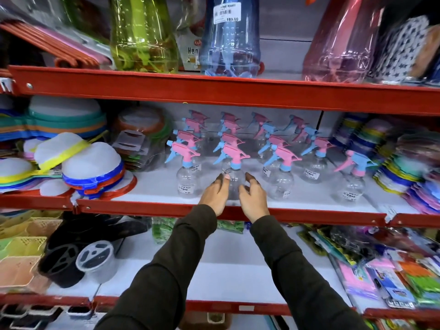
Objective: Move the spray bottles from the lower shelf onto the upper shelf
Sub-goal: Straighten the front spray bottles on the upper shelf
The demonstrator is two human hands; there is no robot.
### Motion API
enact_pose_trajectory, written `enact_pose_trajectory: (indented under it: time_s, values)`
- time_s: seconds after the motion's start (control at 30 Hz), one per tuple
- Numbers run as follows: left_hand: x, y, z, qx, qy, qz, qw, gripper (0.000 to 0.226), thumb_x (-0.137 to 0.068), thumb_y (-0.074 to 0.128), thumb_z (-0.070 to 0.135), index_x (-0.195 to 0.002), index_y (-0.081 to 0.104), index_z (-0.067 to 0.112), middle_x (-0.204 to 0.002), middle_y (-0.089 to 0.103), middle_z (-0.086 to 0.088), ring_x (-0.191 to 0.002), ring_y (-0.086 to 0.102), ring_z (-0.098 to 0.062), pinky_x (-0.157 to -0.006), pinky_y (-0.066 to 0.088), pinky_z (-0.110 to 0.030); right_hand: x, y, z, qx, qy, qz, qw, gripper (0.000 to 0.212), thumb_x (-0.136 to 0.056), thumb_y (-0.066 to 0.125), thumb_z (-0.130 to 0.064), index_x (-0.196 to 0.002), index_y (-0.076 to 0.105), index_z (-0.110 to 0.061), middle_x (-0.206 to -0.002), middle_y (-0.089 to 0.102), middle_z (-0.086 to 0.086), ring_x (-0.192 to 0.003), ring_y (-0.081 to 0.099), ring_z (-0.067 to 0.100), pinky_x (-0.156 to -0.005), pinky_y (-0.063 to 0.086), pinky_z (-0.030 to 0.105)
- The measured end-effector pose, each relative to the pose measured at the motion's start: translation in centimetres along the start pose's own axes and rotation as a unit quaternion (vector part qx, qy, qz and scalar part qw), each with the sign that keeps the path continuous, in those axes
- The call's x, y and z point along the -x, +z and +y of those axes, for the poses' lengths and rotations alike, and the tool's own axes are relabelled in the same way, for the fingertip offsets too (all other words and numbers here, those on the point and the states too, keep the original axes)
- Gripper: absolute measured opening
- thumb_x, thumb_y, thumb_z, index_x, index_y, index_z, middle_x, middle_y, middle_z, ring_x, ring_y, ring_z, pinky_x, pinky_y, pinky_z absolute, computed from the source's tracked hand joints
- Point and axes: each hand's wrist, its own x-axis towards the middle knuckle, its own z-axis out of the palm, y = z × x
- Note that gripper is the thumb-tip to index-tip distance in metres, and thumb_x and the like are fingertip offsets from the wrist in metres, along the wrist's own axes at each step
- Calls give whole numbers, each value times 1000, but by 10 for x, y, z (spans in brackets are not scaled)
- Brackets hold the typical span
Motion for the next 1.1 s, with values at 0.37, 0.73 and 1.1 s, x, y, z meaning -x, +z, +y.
enact_pose_trajectory:
  time_s: [0.37, 0.73, 1.1]
  values:
    - [7, 2, 3, -2, 5, 38, 999, 64, -103, 24, 56, -147, 45, 15, -151, 48, -16, -137, 46, -32, -110, 30, -31, 9, -11, 1, 14, -16, -28, 999, 58, -102, 51, -21, -156, 31, -15, -159, 35, 10, -143, 42, 29, -119, 36, 40]
    - [39, 32, 8, 69, 127, 230, 962, 43, -104, 31, 38, -121, 62, 15, -115, 66, -4, -111, 59, -20, -99, 46, -36, 25, -51, 14, -47, -81, 105, 990, 31, -100, 55, -15, -131, 60, -17, -129, 55, 3, -105, 56, 15, -94, 49, 27]
    - [30, 100, 47, 12, 78, 101, 992, 51, -106, 29, 43, -146, 46, 18, -149, 50, -6, -137, 45, -23, -110, 29, -24, 13, -112, 48, -54, -34, 126, 990, 45, -99, 56, -16, -144, 48, -14, -140, 41, 9, -122, 54, 25, -111, 43, 40]
